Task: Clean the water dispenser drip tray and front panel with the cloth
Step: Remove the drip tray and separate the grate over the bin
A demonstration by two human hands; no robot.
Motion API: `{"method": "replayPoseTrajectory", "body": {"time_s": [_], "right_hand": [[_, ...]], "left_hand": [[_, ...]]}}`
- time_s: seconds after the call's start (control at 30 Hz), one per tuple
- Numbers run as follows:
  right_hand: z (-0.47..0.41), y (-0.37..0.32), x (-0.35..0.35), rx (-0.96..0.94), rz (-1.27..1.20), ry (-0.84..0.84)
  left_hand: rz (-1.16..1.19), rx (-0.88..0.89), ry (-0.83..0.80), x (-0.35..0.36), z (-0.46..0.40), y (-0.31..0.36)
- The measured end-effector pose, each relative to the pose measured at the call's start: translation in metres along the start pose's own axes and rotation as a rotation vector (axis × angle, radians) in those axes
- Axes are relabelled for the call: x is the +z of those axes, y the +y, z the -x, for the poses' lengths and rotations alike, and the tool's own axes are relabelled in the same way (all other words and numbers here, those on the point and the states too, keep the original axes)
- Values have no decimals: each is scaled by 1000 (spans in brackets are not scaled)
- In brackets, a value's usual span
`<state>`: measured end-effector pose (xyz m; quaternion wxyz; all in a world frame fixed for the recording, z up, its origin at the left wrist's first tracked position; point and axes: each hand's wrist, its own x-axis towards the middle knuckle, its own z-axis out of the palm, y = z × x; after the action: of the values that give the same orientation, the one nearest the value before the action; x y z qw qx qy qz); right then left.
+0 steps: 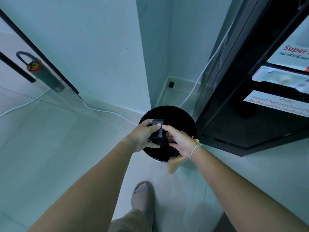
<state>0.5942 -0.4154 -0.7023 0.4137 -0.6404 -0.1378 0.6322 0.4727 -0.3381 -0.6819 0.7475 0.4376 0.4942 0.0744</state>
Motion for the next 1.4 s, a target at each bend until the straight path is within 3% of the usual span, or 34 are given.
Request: {"method": "replayPoseTrajectory", "body": {"time_s": [0.37, 0.53, 0.7, 0.87, 1.17, 1.4], "right_hand": [[7, -8, -11, -26, 25, -99], [18, -17, -13, -134, 486, -80], [27, -20, -19, -374, 788, 26], [34, -18, -21, -491, 1110, 34], [11, -1, -9, -403, 1476, 110], [-7, 5, -17, -350, 1596, 93]], "left_hand": [[-32, 9, 105, -19, 1, -6], [40, -9, 124, -22, 2, -3], [108, -7, 165, -29, 8, -3], [129, 7, 209, -37, 13, -2], [136, 34, 231, -51, 13, 8], [138, 26, 216, -56, 6, 6]]}}
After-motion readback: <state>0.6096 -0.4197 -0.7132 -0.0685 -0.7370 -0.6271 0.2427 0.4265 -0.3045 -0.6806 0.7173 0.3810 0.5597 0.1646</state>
